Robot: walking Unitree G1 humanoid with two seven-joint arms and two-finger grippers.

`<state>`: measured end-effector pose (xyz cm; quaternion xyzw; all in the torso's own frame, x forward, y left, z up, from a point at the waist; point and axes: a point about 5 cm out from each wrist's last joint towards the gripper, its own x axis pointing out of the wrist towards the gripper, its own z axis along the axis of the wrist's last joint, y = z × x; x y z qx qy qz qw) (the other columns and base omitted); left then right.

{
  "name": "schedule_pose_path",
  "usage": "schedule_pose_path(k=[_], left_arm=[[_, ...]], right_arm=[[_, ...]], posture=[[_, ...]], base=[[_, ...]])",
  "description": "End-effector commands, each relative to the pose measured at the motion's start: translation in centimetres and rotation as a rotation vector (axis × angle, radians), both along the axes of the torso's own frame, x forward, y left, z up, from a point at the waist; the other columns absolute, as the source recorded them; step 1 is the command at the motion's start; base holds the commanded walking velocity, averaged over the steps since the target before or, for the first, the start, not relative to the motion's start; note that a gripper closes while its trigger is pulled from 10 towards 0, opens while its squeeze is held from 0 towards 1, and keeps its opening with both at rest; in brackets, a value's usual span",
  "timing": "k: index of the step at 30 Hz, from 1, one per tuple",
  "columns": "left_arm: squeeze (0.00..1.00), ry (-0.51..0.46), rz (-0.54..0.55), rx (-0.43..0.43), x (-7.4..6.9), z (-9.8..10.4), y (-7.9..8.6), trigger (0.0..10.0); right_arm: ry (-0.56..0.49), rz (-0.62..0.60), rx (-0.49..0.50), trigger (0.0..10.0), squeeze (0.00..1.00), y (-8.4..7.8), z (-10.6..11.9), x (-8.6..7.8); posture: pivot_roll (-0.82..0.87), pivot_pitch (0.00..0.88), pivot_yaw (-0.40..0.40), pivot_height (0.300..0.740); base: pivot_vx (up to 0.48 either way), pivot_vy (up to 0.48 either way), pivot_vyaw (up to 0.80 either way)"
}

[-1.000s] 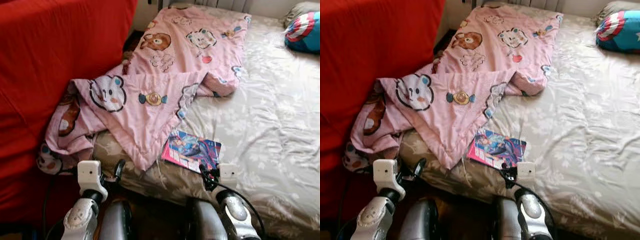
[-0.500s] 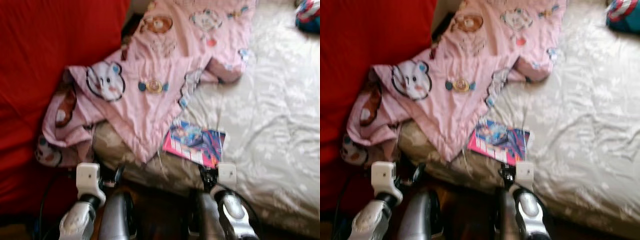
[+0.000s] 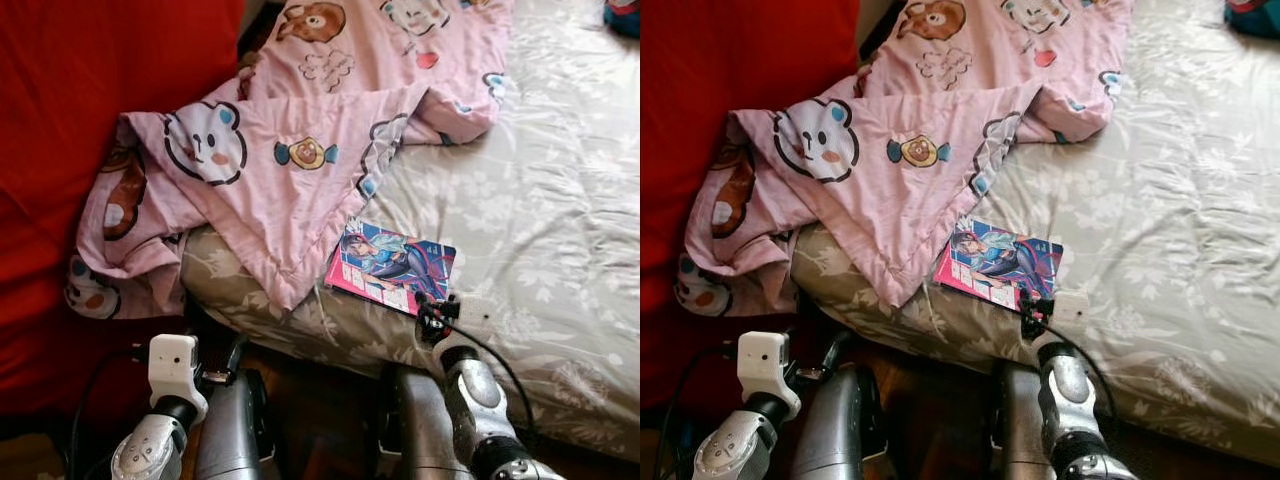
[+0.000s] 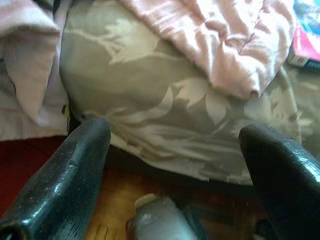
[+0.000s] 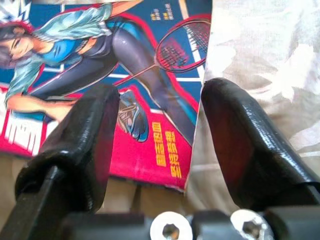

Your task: Clean up the room

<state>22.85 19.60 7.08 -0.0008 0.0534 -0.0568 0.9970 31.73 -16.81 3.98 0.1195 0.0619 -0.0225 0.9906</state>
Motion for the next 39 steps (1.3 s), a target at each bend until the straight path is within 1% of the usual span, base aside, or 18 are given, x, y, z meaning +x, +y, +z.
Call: schedule_pose_path(k=[1,6,14,16,21,22,24,25,26,27,28,32,33,35,37,39], left_arm=[[0.00,0.036,-0.013,0.025,-0.8,-0.5,0.1,10.0],[0.00,0.067,-0.022,0.034,-1.5,-1.0,0.3,10.0],[0.00,0.090,-0.028,0.038,-2.1,-1.2,0.4,10.0],[0.00,0.098,-0.028,0.039,-2.2,-1.3,0.4,10.0],[0.00,0.102,-0.026,0.040,-2.4,-1.4,0.5,10.0],[0.00,0.104,-0.021,0.040,-2.4,-1.5,0.5,10.0],[0.00,0.105,-0.020,0.040,-2.4,-1.5,0.6,10.0],[0.00,0.106,-0.020,0.041,-2.4,-1.6,0.6,10.0],[0.00,0.106,-0.020,0.041,-2.5,-1.6,0.6,10.0],[0.00,0.107,-0.020,0.041,-2.5,-1.6,0.6,10.0],[0.00,0.107,-0.020,0.041,-2.5,-1.6,0.7,10.0],[0.00,0.109,-0.019,0.044,-2.7,-1.7,0.8,10.0],[0.00,0.111,-0.017,0.045,-2.8,-1.7,0.9,10.0],[0.00,0.112,-0.015,0.045,-2.9,-1.8,0.9,10.0],[0.00,0.113,-0.014,0.045,-2.9,-1.8,0.8,10.0],[0.00,0.111,-0.011,0.055,-3.0,-1.7,0.9,10.0]], right_arm=[[0.075,-0.006,0.043,10.0,0.00,-0.1,-1.6,-1.1],[0.084,-0.017,0.082,10.0,0.00,-0.3,-1.9,-1.3],[0.101,-0.017,0.137,10.0,0.00,-0.7,-2.5,-1.7],[0.120,-0.027,0.233,10.0,0.00,-0.8,-2.9,-2.0],[0.134,0.003,0.272,10.0,0.00,-0.7,-3.3,-2.2],[0.133,0.020,0.348,10.0,0.00,-0.3,-3.4,-2.2],[0.141,0.035,0.436,10.0,0.00,0.2,-3.6,-2.3],[0.145,0.057,0.523,10.0,0.00,0.7,-3.8,-2.4],[0.148,0.073,0.563,10.0,0.00,0.9,-3.9,-2.5],[0.162,0.114,0.639,10.0,0.00,1.6,-4.1,-2.7],[0.171,0.142,0.673,10.0,0.00,2.0,-4.2,-2.8],[0.214,0.219,0.717,10.0,0.00,3.4,-4.8,-3.5],[0.224,0.271,0.766,10.0,0.00,4.1,-4.9,-3.8],[0.233,0.306,0.791,10.0,0.00,4.7,-5.1,-4.1],[0.242,0.318,0.792,10.0,0.00,5.0,-5.2,-4.3],[0.250,0.305,0.794,10.0,0.00,4.9,-5.3,-4.4]], posture=[[0.10,0.354,0.036,0.563],[0.10,0.373,0.048,0.563],[0.11,0.408,0.057,0.563],[0.11,0.413,0.058,0.563],[0.12,0.425,0.060,0.563],[0.13,0.420,0.061,0.563],[0.13,0.417,0.060,0.563],[0.13,0.418,0.061,0.563],[0.14,0.417,0.062,0.563],[0.14,0.417,0.062,0.563],[0.14,0.414,0.062,0.563],[0.14,0.417,0.060,0.563],[0.14,0.417,0.057,0.563],[0.15,0.423,0.056,0.563],[0.15,0.426,0.055,0.563],[0.15,0.431,0.053,0.563]], base=[[0.000,0.000,0.00],[0.000,0.000,0.00],[0.000,0.000,0.00],[0.000,0.000,0.00],[0.000,0.000,0.00],[0.000,0.000,0.00],[0.000,0.000,0.00],[0.000,0.000,0.00],[0.000,0.000,0.00],[0.000,0.000,0.00],[0.000,0.000,0.00],[0.000,0.000,0.00],[0.000,0.000,0.00],[0.000,0.000,0.00],[0.000,0.000,0.00],[0.000,0.000,0.00]])
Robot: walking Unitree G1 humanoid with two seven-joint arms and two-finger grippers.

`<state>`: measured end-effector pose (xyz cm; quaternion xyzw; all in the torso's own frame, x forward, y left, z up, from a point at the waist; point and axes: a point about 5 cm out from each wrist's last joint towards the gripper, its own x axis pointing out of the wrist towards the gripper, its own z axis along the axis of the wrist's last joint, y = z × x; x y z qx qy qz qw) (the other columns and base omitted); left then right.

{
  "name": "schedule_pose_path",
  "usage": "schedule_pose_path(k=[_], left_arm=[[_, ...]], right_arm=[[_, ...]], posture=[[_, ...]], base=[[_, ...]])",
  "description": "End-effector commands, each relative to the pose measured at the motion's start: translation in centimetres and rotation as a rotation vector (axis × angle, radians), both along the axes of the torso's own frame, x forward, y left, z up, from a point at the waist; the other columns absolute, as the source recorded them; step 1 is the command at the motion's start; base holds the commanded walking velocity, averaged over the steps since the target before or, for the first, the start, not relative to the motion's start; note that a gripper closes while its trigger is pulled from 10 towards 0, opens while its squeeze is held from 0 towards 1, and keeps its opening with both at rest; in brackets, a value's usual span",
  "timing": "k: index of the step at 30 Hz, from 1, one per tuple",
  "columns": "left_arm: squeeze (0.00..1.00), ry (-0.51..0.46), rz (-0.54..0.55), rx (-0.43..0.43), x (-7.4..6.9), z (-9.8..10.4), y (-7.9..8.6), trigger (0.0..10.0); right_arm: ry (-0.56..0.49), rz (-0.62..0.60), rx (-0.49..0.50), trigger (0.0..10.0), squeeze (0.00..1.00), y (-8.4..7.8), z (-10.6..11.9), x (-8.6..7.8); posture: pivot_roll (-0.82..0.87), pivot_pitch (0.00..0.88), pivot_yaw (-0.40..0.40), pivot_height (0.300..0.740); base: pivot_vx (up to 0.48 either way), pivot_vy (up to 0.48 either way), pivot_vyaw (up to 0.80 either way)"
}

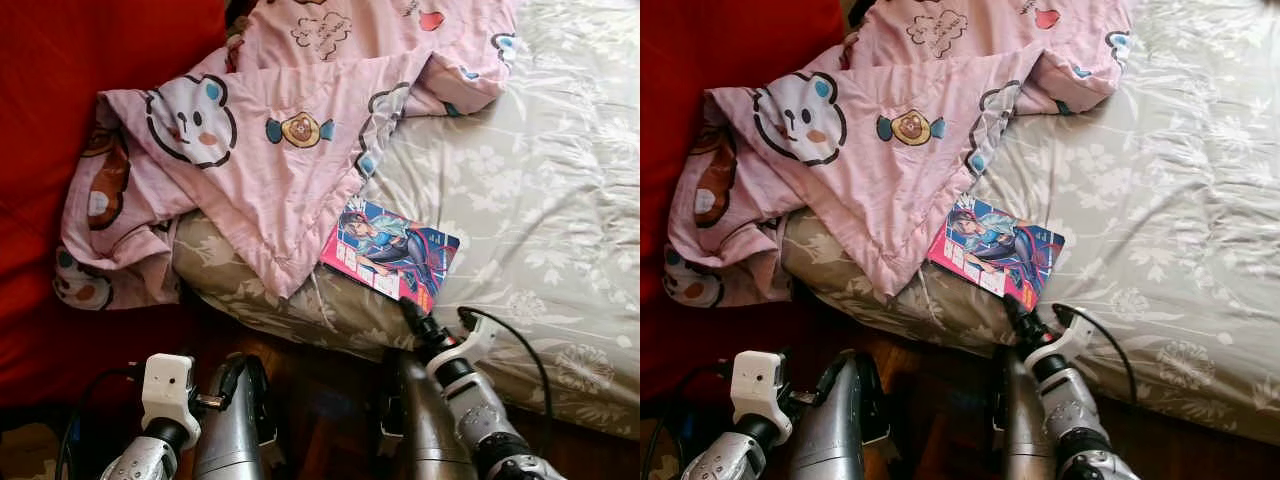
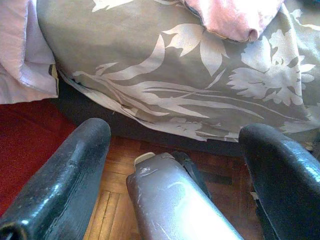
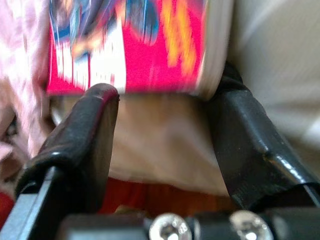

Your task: Clean up the room

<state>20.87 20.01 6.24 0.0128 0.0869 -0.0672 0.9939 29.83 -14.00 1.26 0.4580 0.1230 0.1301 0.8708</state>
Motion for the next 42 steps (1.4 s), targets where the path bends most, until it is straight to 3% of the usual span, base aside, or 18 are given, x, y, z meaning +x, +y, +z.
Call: schedule_pose_path(k=[1,6,20,29,37,42], left_arm=[[0.00,0.042,0.031,0.027,-1.2,-0.7,0.8,10.0],[0.00,0.032,0.040,0.041,-1.4,0.0,1.1,10.0],[0.00,0.031,0.047,0.042,-1.8,0.6,0.5,10.0],[0.00,0.039,0.036,0.047,-1.8,0.7,0.2,10.0],[0.00,0.044,0.024,0.057,-2.0,0.8,0.1,10.0],[0.00,0.046,0.016,0.064,-1.8,0.7,0.0,10.0]], right_arm=[[0.146,0.061,0.074,10.0,0.00,1.9,-2.5,-2.4],[0.122,-0.025,0.166,10.0,0.00,1.1,-1.7,-1.4],[0.029,-0.194,0.274,10.0,0.00,-1.2,0.0,0.2],[0.018,-0.198,0.303,10.0,0.00,-0.9,0.4,0.5],[-0.014,-0.195,0.340,10.0,0.00,-0.3,1.7,1.8],[-0.002,-0.190,0.330,10.0,0.00,-0.2,1.4,1.5]], posture=[[0.16,0.434,0.052,0.563],[0.17,0.436,0.049,0.563],[0.17,0.430,0.049,0.563],[0.17,0.434,0.049,0.563],[0.17,0.433,0.050,0.563],[0.17,0.427,0.052,0.563]], base=[[0.000,0.000,0.00],[0.000,0.000,0.00],[0.000,0.000,0.00],[0.000,0.000,0.00],[0.000,0.000,0.00],[0.000,0.000,0.00]])
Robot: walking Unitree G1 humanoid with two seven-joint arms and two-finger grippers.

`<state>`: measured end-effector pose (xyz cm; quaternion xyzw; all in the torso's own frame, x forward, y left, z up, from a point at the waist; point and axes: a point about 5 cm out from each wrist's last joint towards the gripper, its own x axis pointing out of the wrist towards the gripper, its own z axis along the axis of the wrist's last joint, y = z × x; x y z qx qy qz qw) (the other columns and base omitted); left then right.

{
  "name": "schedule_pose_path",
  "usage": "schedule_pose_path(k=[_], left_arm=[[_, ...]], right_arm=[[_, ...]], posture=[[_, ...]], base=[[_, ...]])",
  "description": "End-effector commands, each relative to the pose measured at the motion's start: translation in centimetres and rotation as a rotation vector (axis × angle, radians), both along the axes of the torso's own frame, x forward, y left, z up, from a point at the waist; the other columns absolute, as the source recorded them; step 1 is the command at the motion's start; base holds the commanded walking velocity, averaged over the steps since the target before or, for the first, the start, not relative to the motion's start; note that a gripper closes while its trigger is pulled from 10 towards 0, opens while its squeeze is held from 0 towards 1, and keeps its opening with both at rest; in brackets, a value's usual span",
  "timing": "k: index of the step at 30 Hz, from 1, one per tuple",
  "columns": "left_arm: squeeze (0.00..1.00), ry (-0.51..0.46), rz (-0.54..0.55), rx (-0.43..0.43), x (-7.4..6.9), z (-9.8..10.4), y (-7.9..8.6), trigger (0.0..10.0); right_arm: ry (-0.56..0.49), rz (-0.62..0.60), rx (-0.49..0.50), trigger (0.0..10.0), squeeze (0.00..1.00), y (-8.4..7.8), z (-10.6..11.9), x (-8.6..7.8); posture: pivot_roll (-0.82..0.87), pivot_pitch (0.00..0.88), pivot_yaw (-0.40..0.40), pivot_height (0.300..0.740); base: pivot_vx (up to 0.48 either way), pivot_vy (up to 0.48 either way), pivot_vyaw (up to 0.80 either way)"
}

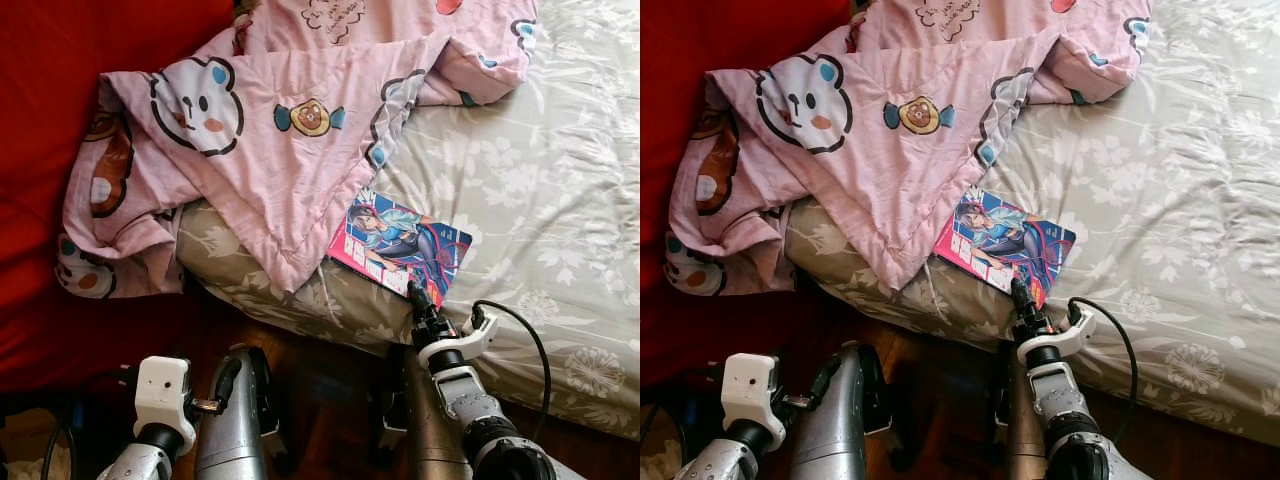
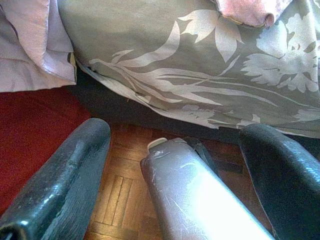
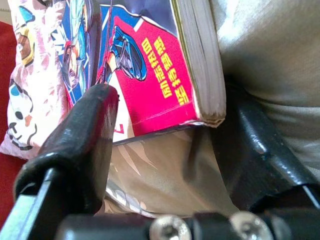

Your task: Clean up the room

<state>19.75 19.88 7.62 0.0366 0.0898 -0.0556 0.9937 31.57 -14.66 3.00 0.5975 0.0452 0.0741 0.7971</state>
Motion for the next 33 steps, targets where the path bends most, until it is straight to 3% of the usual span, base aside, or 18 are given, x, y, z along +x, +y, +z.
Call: schedule_pose_path(k=[1,14,19,24,33], left_arm=[[0.00,0.044,-0.003,0.014,-0.7,-0.7,0.2,10.0],[0.00,0.039,-0.032,0.033,-0.1,-1.1,-0.1,10.0],[0.00,0.042,-0.038,0.037,0.3,-1.3,0.0,10.0],[0.00,0.043,-0.059,0.045,0.5,-1.6,-0.1,10.0],[0.00,0.044,-0.103,0.075,0.8,-2.4,-0.6,10.0]], right_arm=[[0.028,0.000,0.014,10.0,0.00,0.5,-0.4,-0.3],[-0.029,0.002,0.036,10.0,0.00,0.5,-0.5,-0.8],[0.011,0.009,0.030,10.0,0.00,0.7,-2.5,-2.9],[0.015,-0.016,0.048,10.0,0.00,0.5,-3.1,-3.7],[-0.003,-0.056,0.049,10.0,0.00,0.3,-2.5,-3.1]], posture=[[0.17,0.427,0.052,0.563],[0.14,0.392,0.053,0.563],[0.13,0.384,0.060,0.563],[0.12,0.376,0.062,0.563],[0.12,0.368,0.061,0.563]], base=[[0.000,0.000,0.00],[0.000,0.000,0.00],[0.000,0.000,0.00],[0.000,0.000,0.00],[0.000,0.000,0.00]])
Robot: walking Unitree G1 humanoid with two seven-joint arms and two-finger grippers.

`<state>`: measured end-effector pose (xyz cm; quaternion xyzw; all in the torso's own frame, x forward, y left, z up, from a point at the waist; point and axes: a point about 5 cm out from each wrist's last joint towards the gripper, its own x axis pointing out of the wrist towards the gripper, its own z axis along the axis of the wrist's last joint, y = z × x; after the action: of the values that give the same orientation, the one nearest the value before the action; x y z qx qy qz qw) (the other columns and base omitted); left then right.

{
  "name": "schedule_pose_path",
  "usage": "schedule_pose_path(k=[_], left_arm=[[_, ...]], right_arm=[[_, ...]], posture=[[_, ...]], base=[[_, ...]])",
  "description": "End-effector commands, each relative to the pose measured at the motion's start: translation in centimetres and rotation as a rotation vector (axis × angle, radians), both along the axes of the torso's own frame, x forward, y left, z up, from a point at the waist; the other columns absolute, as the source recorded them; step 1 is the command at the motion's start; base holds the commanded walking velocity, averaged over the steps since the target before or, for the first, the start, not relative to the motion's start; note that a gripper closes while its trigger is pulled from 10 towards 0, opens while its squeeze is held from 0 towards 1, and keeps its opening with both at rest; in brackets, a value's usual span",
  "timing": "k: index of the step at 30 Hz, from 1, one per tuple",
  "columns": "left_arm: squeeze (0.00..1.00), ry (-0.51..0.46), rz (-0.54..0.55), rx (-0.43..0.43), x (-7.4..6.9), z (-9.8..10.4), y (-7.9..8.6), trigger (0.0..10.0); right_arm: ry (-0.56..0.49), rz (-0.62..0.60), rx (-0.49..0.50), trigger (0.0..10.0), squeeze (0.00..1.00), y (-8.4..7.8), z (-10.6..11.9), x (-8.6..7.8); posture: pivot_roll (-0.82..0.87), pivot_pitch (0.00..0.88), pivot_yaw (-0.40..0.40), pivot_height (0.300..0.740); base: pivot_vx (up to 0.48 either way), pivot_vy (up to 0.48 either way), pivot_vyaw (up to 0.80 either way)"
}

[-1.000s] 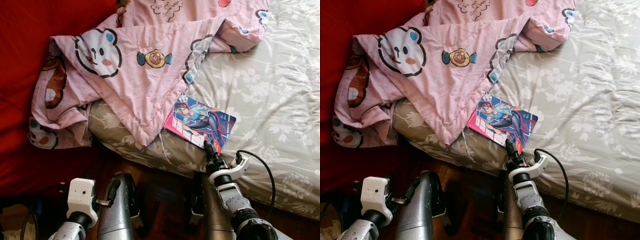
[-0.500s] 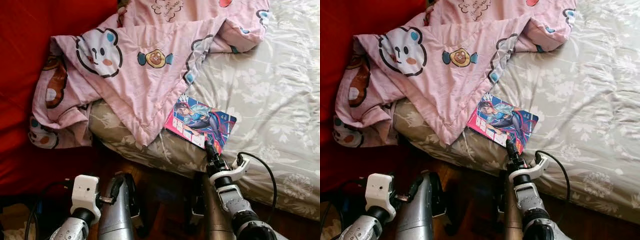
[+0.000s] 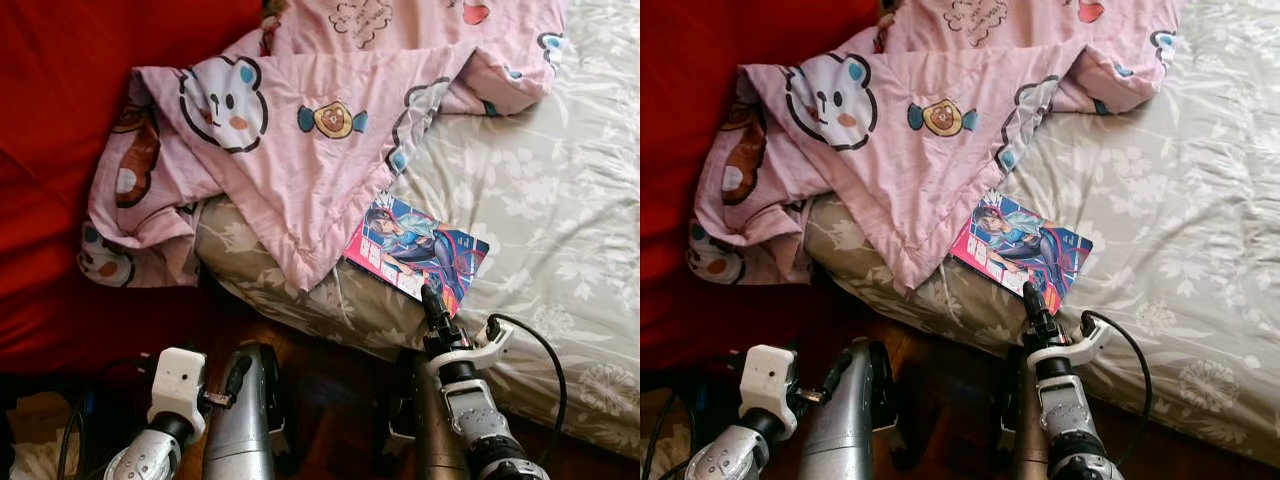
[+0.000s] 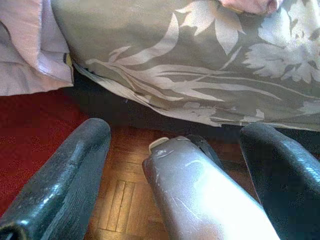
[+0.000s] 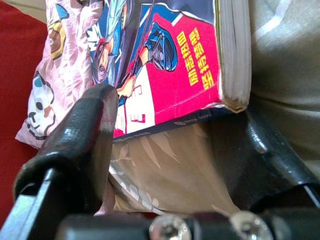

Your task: Clean up the room

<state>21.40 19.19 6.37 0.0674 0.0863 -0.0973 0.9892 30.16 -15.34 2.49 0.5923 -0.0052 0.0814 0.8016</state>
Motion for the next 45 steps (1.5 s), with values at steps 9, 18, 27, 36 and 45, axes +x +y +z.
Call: schedule_pose_path(k=[9,18,27,36,45], left_arm=[[0.00,0.045,-0.018,0.033,-1.0,-1.5,0.0,10.0],[0.00,0.029,-0.023,0.040,-0.9,-1.3,-0.1,10.0],[0.00,0.027,-0.024,0.045,-1.0,-1.2,0.0,10.0],[0.00,0.050,-0.016,0.047,-0.7,-2.5,0.5,10.0],[0.00,0.059,-0.017,0.045,-0.7,-3.0,0.5,10.0]], right_arm=[[0.052,-0.017,0.055,10.0,0.00,0.8,-1.0,-0.6],[0.021,-0.035,0.073,10.0,0.00,0.5,-0.4,-0.3],[-0.006,-0.041,0.076,10.0,0.00,0.4,0.1,0.1],[0.056,-0.095,0.055,10.0,0.00,-0.6,-0.3,0.2],[0.068,-0.110,0.046,0.0,0.00,-1.0,0.0,0.5]], posture=[[0.11,0.358,0.058,0.563],[0.11,0.348,0.058,0.563],[0.11,0.340,0.058,0.563],[0.11,0.335,0.057,0.563],[0.11,0.334,0.056,0.563]], base=[[0.000,0.000,0.00],[0.000,0.000,0.00],[0.000,0.000,0.00],[0.000,0.000,0.00],[0.000,0.000,0.00]])
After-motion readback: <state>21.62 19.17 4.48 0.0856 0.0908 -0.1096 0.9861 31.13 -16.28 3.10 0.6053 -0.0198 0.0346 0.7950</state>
